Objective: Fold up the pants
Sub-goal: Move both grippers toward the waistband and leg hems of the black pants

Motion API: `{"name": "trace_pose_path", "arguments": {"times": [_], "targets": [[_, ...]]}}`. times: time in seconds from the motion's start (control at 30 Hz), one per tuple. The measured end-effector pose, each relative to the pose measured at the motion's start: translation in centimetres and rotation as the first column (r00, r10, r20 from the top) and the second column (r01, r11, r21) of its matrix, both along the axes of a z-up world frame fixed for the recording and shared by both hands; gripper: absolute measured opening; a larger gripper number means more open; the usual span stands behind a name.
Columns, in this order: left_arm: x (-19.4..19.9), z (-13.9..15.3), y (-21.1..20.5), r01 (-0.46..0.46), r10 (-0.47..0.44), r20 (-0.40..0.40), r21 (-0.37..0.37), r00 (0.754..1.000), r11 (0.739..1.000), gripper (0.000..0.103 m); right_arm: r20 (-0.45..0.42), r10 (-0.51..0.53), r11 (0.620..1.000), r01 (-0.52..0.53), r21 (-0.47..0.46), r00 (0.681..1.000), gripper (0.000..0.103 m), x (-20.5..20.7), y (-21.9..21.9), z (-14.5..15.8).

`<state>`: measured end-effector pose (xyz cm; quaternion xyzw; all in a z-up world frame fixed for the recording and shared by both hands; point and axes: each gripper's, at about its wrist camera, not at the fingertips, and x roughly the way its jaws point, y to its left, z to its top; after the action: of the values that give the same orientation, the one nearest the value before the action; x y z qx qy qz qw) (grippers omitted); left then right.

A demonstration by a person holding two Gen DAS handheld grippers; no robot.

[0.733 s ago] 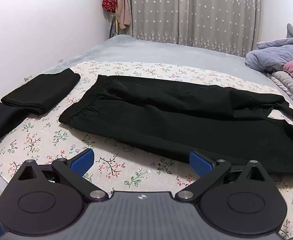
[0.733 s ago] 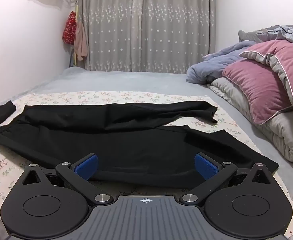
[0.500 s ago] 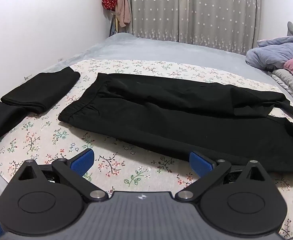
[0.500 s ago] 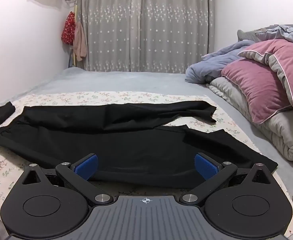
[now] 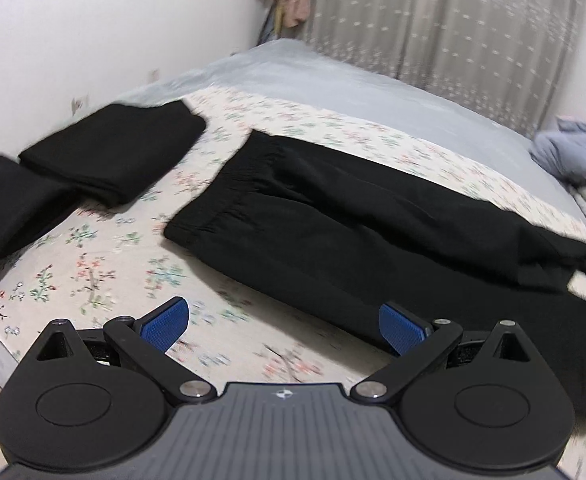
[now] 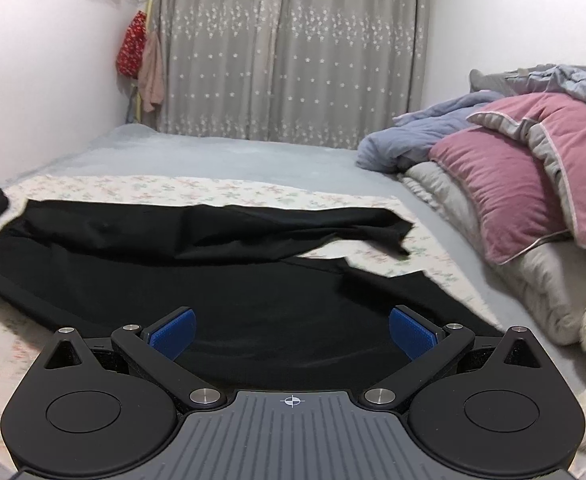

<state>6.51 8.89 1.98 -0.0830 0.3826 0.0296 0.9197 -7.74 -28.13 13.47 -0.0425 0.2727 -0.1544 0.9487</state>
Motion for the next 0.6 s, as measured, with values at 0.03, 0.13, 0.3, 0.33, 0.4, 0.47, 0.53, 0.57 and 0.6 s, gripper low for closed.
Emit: {"name": "trace_pose_path", "arguments": {"times": [0.03,0.13,0.3,0.33,0.4,0.47,0.53,0.57,0.6], "targets": [[0.8,-0.1,1.6,-0.011,0.011,0.002,-0.058,1.0,0.998,0.102,-0.007,-0.014,1.0,0.014,-0.015,1.0,0.103,0.3,-0.7,-0.1],[3.1,-0.4,5.8,-0.09,0.08,-0.078,-0.139,0.994,0.986,0.101,-0.054,-0.083,0.996,0.081,-0.044,0.995,0.103,1.6,-3.4,-0.7],[6.7,-2.6,9.7,-0.118,0.081,-0.21,-0.172,0.974,0.978,0.101,-0.149,-0.234,0.97,0.241,0.034,0.961,0.103,2.9,-8.7,-2.4],[7.6,-3.4,9.9,-0.126,0.078,-0.245,-0.189,0.966,0.974,0.101,-0.169,-0.243,0.962,0.26,0.083,0.955,0.103,2.9,-9.6,-2.8],[9.2,-4.7,9.9,-0.133,0.063,-0.284,-0.235,0.957,0.963,0.101,-0.219,-0.247,0.946,0.284,0.156,0.944,0.103,3.0,-10.5,-3.8],[10.7,-5.7,9.6,-0.13,0.045,-0.28,-0.294,0.959,0.947,0.1,-0.267,-0.242,0.944,0.29,0.156,0.933,0.103,3.3,-10.3,-4.9],[11.9,-6.5,9.1,-0.132,0.047,-0.268,-0.309,0.962,0.942,0.08,-0.29,-0.235,0.948,0.284,0.144,0.928,0.103,3.6,-9.6,-5.3],[12.5,-6.9,8.8,-0.133,0.051,-0.263,-0.303,0.963,0.944,0.07,-0.293,-0.229,0.948,0.28,0.149,0.928,0.103,3.6,-9.4,-5.5],[13.0,-7.1,8.3,-0.136,0.061,-0.258,-0.281,0.964,0.95,0.043,-0.299,-0.225,0.946,0.282,0.163,0.928,0.101,3.7,-9.4,-5.7]]}}
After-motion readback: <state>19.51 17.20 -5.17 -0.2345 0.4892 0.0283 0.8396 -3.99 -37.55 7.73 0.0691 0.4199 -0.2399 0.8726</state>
